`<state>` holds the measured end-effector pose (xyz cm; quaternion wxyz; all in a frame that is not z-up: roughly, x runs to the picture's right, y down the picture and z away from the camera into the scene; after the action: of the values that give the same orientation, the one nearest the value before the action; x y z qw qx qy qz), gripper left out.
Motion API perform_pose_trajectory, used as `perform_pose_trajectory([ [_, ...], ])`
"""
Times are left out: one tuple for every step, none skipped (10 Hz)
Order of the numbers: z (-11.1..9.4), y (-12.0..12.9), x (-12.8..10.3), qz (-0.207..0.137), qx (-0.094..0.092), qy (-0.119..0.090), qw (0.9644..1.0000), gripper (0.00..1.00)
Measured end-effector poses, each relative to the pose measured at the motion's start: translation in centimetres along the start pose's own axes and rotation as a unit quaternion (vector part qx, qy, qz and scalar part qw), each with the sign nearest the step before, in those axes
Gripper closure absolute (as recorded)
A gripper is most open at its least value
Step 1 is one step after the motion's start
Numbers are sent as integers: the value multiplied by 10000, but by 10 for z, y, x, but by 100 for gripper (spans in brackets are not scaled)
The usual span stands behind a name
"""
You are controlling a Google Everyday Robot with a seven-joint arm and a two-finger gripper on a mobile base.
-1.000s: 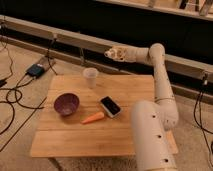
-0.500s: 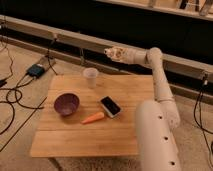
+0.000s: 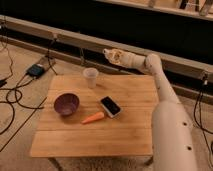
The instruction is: Stand the bottle upright
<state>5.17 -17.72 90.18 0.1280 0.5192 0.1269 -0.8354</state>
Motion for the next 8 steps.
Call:
perform_pose_trajectory([
  [-3, -8, 2, 63, -59, 1, 10000, 100],
  [-12, -17, 2, 148, -177, -69, 9997, 100],
  [-22, -25, -3, 215, -254, -177, 9993, 100],
  [-30, -31, -7, 264, -308, -269, 9988, 100],
  [-43, -41, -14, 339, -383, -433, 9978, 100],
  [-53, -47, -19, 409, -437, -548, 9967, 100],
  [-63, -51, -21, 461, -505, -649, 9955, 100],
  [-70, -54, -23, 507, -568, -716, 9945, 100],
])
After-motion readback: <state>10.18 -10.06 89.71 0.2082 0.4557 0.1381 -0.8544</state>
